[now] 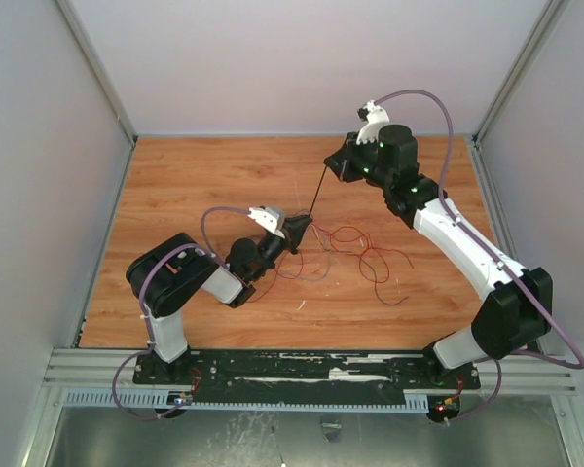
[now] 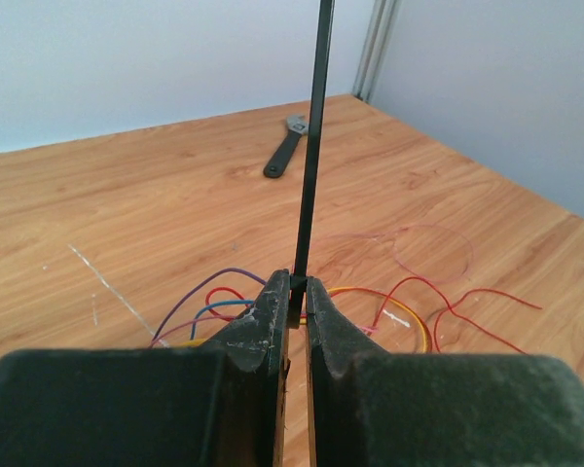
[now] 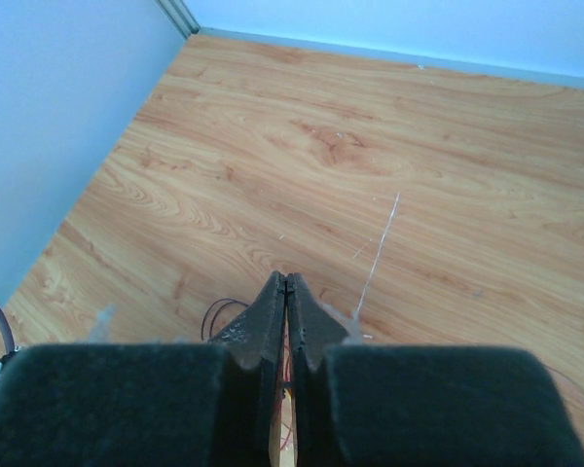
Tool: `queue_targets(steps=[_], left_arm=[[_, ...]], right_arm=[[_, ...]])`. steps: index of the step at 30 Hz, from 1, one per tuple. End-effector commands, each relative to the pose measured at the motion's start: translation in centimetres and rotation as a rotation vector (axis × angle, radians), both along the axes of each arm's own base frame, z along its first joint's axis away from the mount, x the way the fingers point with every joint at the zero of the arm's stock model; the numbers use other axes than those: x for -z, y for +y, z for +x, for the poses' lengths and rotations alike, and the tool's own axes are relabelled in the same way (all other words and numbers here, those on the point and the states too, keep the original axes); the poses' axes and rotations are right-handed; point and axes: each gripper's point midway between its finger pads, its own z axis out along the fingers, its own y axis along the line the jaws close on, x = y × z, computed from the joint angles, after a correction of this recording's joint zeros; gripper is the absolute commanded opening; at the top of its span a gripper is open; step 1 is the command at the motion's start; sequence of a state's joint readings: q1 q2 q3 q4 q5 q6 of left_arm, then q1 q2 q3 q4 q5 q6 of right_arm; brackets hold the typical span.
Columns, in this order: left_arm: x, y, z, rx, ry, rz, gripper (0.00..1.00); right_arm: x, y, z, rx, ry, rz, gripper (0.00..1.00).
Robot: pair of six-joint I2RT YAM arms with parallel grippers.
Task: Zip-tie the wires
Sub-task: Tie the cable at the center of the board.
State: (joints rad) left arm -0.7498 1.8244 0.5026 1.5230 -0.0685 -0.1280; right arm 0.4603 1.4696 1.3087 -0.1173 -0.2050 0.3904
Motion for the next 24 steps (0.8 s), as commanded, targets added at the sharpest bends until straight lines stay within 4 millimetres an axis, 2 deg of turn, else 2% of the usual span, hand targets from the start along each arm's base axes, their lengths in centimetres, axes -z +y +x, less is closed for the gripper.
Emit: queue_targets(steps=[1, 9, 16, 17, 18, 21, 24], left_arm=[[1.9, 0.2, -0.5, 0.007, 0.032, 0.026, 0.00], [1.9, 0.3, -0.6, 0.004, 0.032, 0.025, 0.00], [1.0, 0.5, -0.8, 0.005, 0.022, 0.004, 0.00], [0.8, 0.4, -0.8, 0.005, 0.026, 0.006, 0.00], [0.6, 0.3, -0.7, 0.006, 0.030, 0.011, 0.00], [0.2, 0.2, -0.4, 0.001, 0.051, 0.035, 0.00], [-0.1, 0.4, -0.1, -0.018, 0.053, 0.042, 0.00]], right_arm=[[-7.0, -1.7, 0.8, 0.066, -0.183, 0.066, 0.00], [-7.8, -1.8, 0.8, 0.072, -0.201, 0.067, 0.00], [-7.1, -1.3, 0.1, 0.012, -0.213, 0.053, 0.00], [-7.3, -1.2, -0.3, -0.013, -0.239, 0.054, 0.04], [-7.2, -1.1, -0.9, -0.040, -0.261, 0.054, 0.16], [-7.1, -1.4, -2.6, -0.108, -0.341, 0.025, 0.37], [-7.0, -2.8, -3.8, -0.103, -0.386, -0.028, 0.60]])
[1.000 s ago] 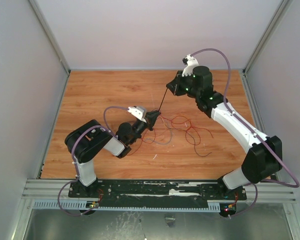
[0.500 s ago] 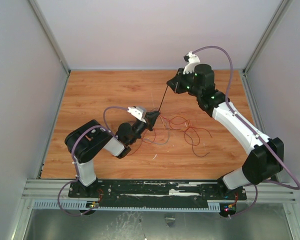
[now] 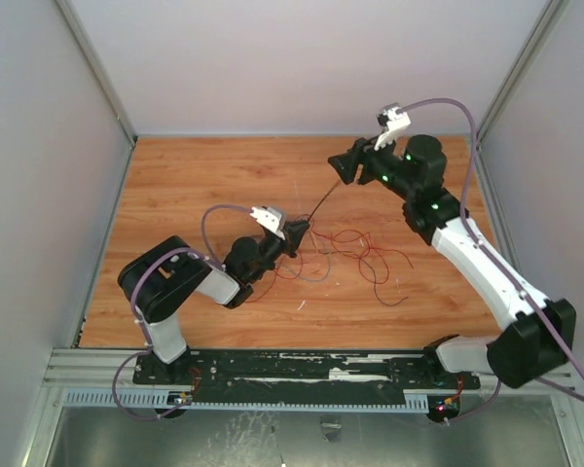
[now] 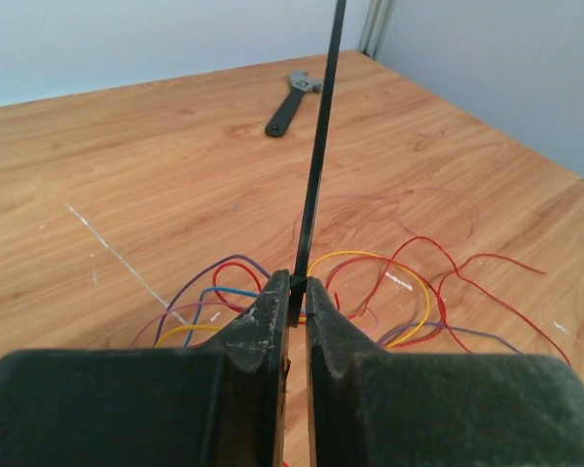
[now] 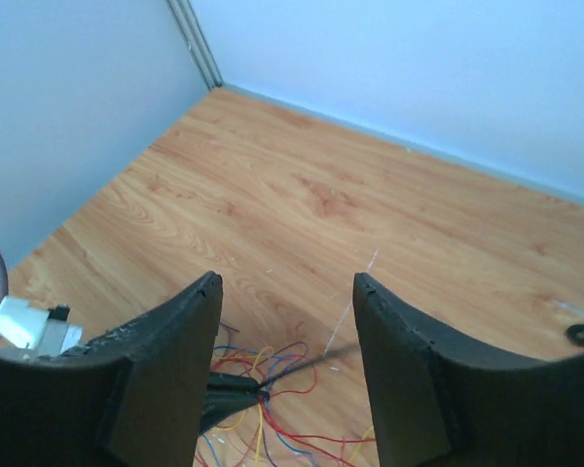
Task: Zip-tie the wires
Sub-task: Tie the cable at the center of the board.
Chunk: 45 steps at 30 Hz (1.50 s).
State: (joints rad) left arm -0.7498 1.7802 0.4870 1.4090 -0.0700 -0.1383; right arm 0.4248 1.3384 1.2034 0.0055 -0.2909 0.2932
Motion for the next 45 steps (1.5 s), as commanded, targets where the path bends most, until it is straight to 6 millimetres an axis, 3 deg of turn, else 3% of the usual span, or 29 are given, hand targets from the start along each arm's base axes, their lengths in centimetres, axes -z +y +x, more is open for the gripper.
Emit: queue_targets(steps=[1, 6, 8, 13, 17, 28, 33, 37, 45], left_arm=[[-1.8, 0.2, 0.3, -0.024, -0.014, -0.011, 0.00], [-2.5, 0.5, 0.8, -0.057, 0.033, -0.035, 0.00], [-3.3, 0.5, 1.2, -0.078, 0.052, -0.036, 0.00], [-5.2, 1.0, 2.5, -0.154, 0.116, 0.006, 0.00], [-6.4, 1.2, 2.1, -0.153, 0.147, -0.025, 0.00], [-7.5, 1.1, 1.3, -0.136, 0.213, -0.088, 0.00], [-8.0, 1.1, 1.1, -0.130, 0.221, -0.112, 0.00], [-8.0, 1.2, 0.9, -0.130, 0.225, -0.124, 0.00], [-8.2, 1.5, 0.9, -0.139, 0.217, -0.128, 0.00]], right_arm=[[-3.4, -1.8, -2.1, -0.033, -0.214, -0.040, 0.65], [-2.0, -3.6, -4.7, -0.048, -0.296, -0.097, 0.86], [0.1, -3.6, -5.6, -0.084, -0.314, -0.120, 0.91], [4.2, -2.1, -9.1, -0.275, -0.413, -0.166, 0.96], [6.5, -1.2, -11.1, -0.381, -0.519, -0.171, 0.99], [10.6, 4.3, -8.9, -0.456, -0.577, -0.322, 0.99], [11.9, 5.6, -7.3, -0.422, -0.550, -0.333, 0.97], [12.6, 6.4, -6.4, -0.411, -0.515, -0.319, 0.90], [14.2, 7.5, -5.4, -0.429, -0.444, -0.329, 0.62]])
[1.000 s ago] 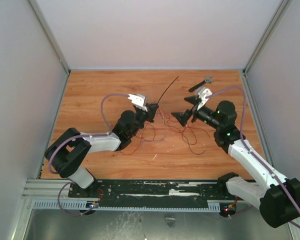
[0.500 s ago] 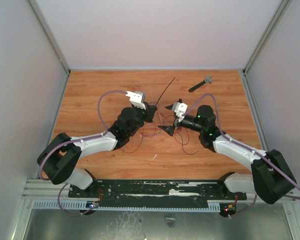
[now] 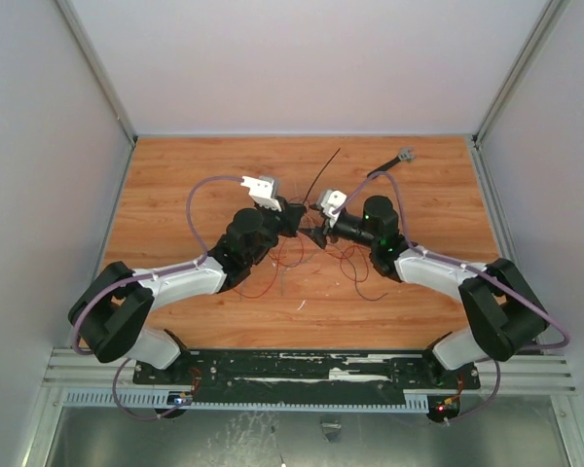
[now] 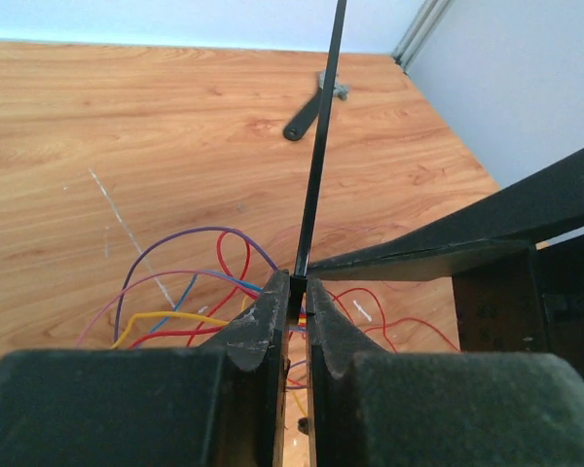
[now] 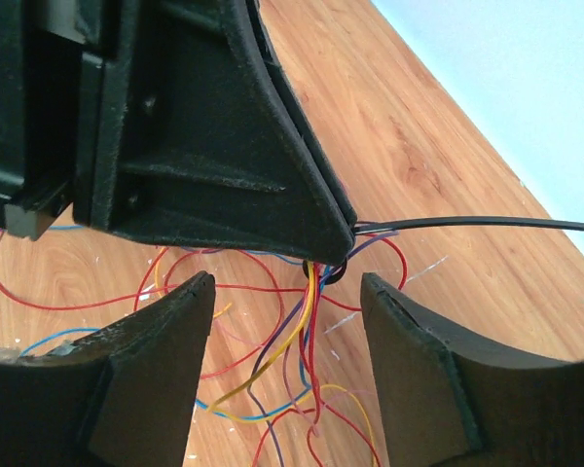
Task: Zip-tie the wires
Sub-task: Tie the cable at the center of the board.
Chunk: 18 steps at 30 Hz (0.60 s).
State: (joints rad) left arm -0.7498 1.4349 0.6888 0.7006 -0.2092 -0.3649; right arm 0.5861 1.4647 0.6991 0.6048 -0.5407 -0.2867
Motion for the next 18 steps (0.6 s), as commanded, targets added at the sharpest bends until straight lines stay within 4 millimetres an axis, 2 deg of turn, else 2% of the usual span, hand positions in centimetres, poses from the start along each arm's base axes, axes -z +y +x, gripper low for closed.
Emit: queue_targets(steps=[1, 5, 8, 12, 16, 18], left_arm=[[-2.2, 0.3, -0.2, -0.014, -0.037, -0.050, 0.00], [-2.7, 0.5, -0.4, -0.012, -0.040, -0.064, 0.00], [-3.0, 0.8, -0.5, -0.019, -0.046, -0.067, 0.00], [-3.0, 1.1, -0.6, -0.028, -0.048, -0.063, 0.00], [-2.5, 1.4, -0.5, -0.045, -0.039, -0.048, 0.00], [-2.5, 1.6, -0.4, -0.057, -0.037, -0.044, 0.00]], right_arm=[[-0.8, 0.7, 0.9, 0.018, -0.007, 0.018, 0.58], [0.0, 0.9, 1.3, 0.021, 0.028, -0.002, 0.41], [0.4, 0.8, 1.3, 0.030, 0.037, -0.012, 0.36], [0.1, 0.4, 1.4, 0.051, 0.031, -0.008, 0.22], [-0.5, 0.2, 1.4, 0.062, 0.031, -0.007, 0.02], [-1.0, -0.3, 1.4, 0.084, 0.022, -0.004, 0.00]])
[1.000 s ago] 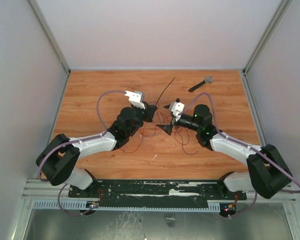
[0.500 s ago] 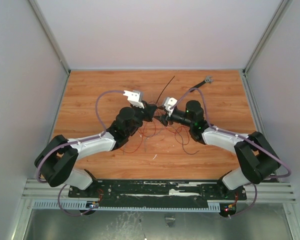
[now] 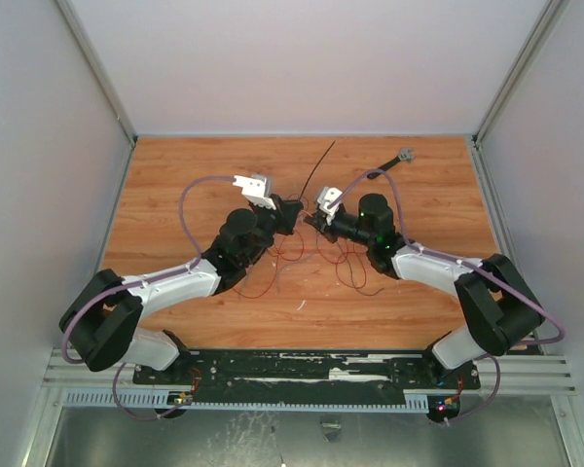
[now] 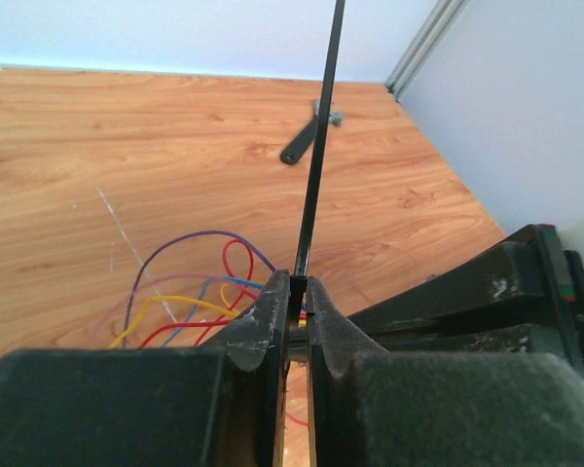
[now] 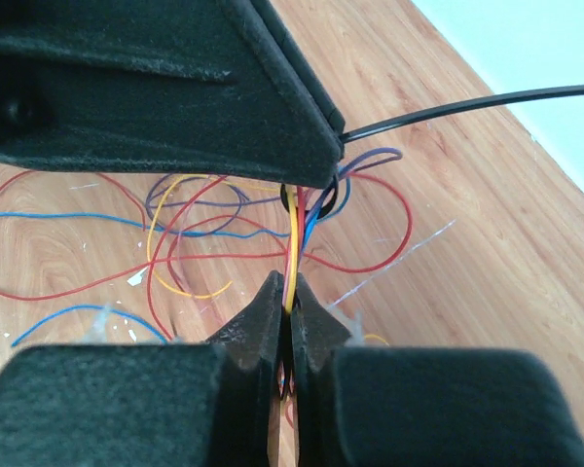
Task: Zip-tie the wires
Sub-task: Tie the cable at the center of the board.
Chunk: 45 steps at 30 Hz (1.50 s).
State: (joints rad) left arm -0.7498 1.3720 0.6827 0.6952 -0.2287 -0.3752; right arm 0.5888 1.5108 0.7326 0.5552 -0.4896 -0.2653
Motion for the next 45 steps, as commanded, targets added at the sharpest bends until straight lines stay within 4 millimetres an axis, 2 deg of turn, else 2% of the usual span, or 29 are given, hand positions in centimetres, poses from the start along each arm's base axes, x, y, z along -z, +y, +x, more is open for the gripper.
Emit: queue_targets(steps=[1, 10, 18, 26, 38, 45], left_arm=[[-0.3, 1.0, 0.0, -0.044, -0.005, 0.001, 0.00], [-0.7, 2.9, 0.2, -0.122, -0.013, 0.033, 0.00], [-2.0, 3.7, 0.0, -0.144, -0.020, 0.018, 0.00], [-3.6, 5.7, -0.3, -0.201, -0.043, 0.036, 0.00], [-4.6, 7.0, -0.5, -0.235, -0.061, 0.052, 0.00], [-4.6, 6.5, -0.3, -0.220, -0.057, 0.049, 0.00]], right_arm=[[-2.9, -0.5, 0.3, 0.045, -0.050, 0.026, 0.00], [-4.4, -4.1, -0.6, 0.146, -0.067, 0.012, 0.00], [-3.5, -7.1, -0.4, 0.238, -0.039, -0.048, 0.00], [-3.2, -10.1, 0.5, 0.353, -0.031, -0.091, 0.00], [-2.4, -10.2, 0.6, 0.357, -0.001, -0.103, 0.00], [-3.7, -7.6, -0.8, 0.213, 0.010, -0.008, 0.01]])
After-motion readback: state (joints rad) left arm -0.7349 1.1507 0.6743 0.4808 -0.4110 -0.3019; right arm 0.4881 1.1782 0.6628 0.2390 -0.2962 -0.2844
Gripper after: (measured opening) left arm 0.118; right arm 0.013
